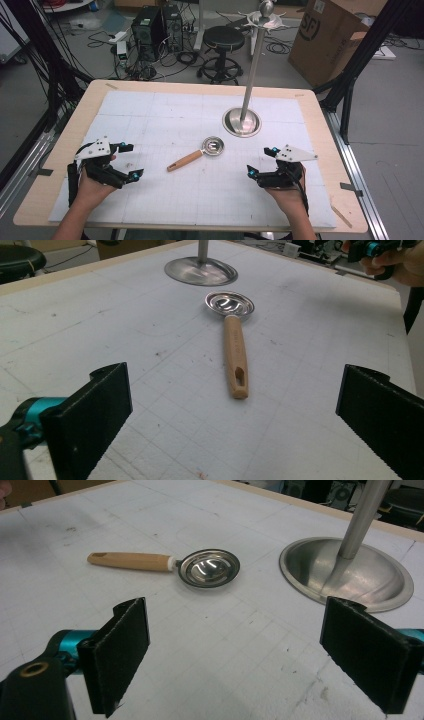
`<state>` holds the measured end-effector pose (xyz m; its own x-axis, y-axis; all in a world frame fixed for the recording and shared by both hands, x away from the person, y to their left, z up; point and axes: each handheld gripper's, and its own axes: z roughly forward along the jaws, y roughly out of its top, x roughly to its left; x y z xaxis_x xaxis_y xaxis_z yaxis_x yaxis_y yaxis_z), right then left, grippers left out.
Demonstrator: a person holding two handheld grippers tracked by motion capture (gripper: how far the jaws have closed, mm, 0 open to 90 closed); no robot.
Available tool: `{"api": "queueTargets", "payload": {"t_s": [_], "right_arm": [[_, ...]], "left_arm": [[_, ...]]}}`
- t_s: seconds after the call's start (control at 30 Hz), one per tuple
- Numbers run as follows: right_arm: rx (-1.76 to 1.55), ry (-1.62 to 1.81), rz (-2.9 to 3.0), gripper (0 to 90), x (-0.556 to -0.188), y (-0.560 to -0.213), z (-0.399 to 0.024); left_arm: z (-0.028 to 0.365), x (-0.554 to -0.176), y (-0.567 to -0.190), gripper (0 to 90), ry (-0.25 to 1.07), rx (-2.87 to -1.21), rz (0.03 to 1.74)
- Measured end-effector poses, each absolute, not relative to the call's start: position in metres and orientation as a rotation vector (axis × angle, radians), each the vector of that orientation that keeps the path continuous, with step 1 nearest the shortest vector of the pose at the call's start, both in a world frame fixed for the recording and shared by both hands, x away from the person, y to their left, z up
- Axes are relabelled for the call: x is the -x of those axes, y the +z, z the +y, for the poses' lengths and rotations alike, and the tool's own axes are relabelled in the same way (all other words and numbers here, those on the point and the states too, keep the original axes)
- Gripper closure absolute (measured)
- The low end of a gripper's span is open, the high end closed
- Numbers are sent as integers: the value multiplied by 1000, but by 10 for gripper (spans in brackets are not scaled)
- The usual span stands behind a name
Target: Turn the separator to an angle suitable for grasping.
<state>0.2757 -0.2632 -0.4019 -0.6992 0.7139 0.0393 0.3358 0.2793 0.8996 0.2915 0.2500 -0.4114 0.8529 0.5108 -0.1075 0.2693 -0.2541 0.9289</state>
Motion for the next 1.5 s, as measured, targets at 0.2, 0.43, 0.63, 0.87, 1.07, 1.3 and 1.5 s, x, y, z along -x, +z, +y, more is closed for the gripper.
{"api": "queueTargets", "payload": {"t_s": [0.2, 0.43, 0.63, 0.87, 1.07, 1.3, 1.5], "right_arm": [[-952, 1384, 2190, 113, -276, -403, -263], [-938, 1372, 2211, 114, -277, -406, -258], [-930, 1383, 2207, 114, -276, -404, -258], [-930, 1397, 2208, 114, -277, -404, -259], [-926, 1406, 2209, 114, -277, -403, -258], [-922, 1417, 2205, 114, -278, -402, -259], [-933, 1415, 2205, 114, -278, -403, -259]], "left_arm": [[246, -290, -412, 21, 256, -1875, 581], [243, -290, -413, 21, 247, -1874, 587], [239, -292, -413, 21, 225, -1860, 595], [226, -292, -412, 21, 218, -1877, 599], [207, -295, -407, 21, 206, -1908, 575], [183, -307, -394, 20, 186, -1950, 545], [173, -316, -390, 21, 171, -1969, 538]]}}
